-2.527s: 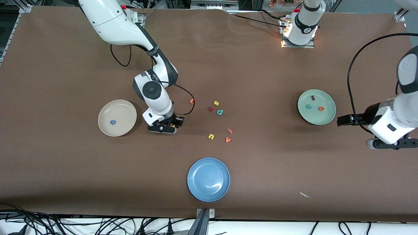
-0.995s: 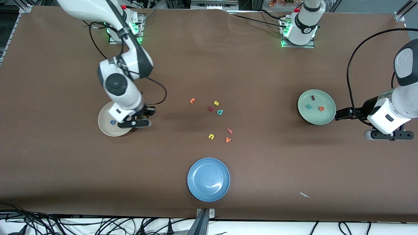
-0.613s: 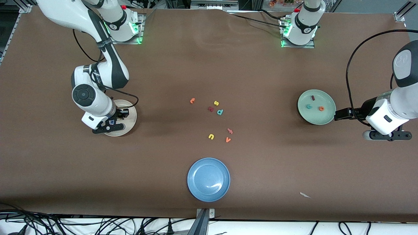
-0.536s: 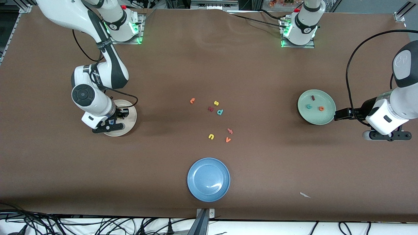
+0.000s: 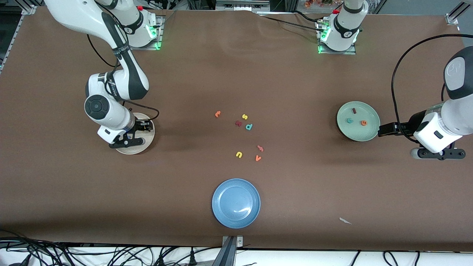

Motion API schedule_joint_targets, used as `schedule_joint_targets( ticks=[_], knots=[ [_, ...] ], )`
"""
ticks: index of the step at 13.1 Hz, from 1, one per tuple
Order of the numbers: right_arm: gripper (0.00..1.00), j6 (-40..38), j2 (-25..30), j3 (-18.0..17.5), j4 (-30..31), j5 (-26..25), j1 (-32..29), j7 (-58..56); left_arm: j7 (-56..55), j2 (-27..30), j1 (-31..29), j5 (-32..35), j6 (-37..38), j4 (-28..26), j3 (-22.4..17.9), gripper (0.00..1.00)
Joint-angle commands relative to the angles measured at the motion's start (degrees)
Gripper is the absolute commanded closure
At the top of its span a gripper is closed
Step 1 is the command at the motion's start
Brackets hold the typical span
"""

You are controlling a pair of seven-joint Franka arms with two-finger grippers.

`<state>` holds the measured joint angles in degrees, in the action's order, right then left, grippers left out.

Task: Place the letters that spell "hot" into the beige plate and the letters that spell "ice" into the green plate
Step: 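Carry the yellow letter to the beige plate and open the right gripper, then reach the orange letter with the right gripper and grasp it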

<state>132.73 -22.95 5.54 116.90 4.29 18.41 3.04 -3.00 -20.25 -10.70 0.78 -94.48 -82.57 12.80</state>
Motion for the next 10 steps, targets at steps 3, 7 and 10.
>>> schedule_joint_targets(
  ticks=[3,7,10],
  knots=[
    [0.25,1.1,0.2,-6.1,0.4,3.9,2.5,15.0,0.8,0.5,0.1,-1.0,-0.7,-0.7,-0.3,0.00],
    [0.25,5.6,-1.0,-10.8,0.2,3.4,6.7,31.3,0.8,0.5,0.1,-1.0,-0.7,-0.7,-0.3,0.00],
    [0.25,8.4,-3.4,-11.2,-1.9,3.1,11.6,41.0,0.8,0.5,0.1,-1.0,-0.7,-0.7,-0.3,0.00]
  ],
)
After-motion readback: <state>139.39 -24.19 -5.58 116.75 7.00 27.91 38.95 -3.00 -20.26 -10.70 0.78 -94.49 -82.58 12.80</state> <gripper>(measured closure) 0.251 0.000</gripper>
